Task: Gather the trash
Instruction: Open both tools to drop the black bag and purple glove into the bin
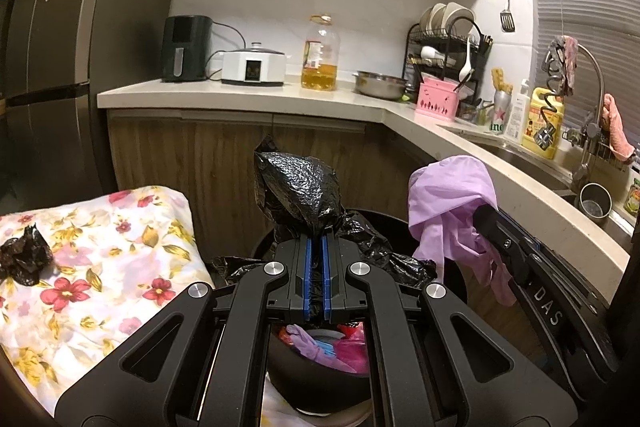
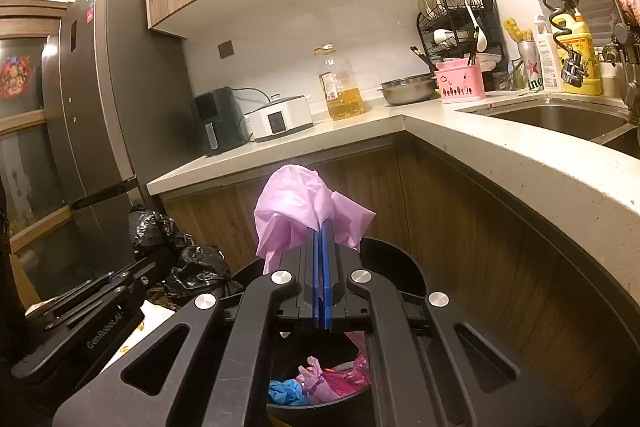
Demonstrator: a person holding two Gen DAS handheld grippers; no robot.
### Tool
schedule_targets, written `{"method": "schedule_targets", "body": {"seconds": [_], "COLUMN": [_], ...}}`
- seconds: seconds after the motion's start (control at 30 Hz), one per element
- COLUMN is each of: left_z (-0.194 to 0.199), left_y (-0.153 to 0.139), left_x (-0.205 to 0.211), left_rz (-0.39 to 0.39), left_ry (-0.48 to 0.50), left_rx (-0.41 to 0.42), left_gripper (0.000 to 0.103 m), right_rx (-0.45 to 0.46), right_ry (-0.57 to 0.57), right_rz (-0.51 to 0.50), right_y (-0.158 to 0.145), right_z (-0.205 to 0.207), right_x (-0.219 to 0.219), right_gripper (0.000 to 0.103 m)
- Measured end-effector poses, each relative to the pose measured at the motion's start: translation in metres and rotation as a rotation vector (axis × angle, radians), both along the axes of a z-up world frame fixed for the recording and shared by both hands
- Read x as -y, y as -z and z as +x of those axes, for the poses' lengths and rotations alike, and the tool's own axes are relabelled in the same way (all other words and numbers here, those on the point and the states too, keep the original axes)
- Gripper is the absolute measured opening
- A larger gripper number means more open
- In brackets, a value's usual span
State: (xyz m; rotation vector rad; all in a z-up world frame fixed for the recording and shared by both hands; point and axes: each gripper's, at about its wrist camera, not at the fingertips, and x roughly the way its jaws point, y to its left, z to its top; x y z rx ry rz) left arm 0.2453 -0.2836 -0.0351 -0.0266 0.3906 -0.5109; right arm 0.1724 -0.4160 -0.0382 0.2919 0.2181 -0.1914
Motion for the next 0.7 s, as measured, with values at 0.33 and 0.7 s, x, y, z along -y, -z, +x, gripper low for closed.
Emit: {"method": "schedule_targets", "body": {"seconds": [0.33,0.7], "left_z": [0.011,0.017], "left_y": [0.008,0.016], "left_x": [0.011,0.01], "left_rz": [0.005,-0.004], "left_ry": [0.028,0.025], "left_rx": [-0.021,-0.05], "left_gripper": [0.003,0.046], "right_rx": [-0.008,-0.04], "right_ry": [-0.007,-0.008], "right_rz": [0.016,0.052], "right_y": [0.004,0.011], "right_z": [0.008,0.015], "right_x": [0.006,0.014], "right_gripper": [0.003,0.026]}}
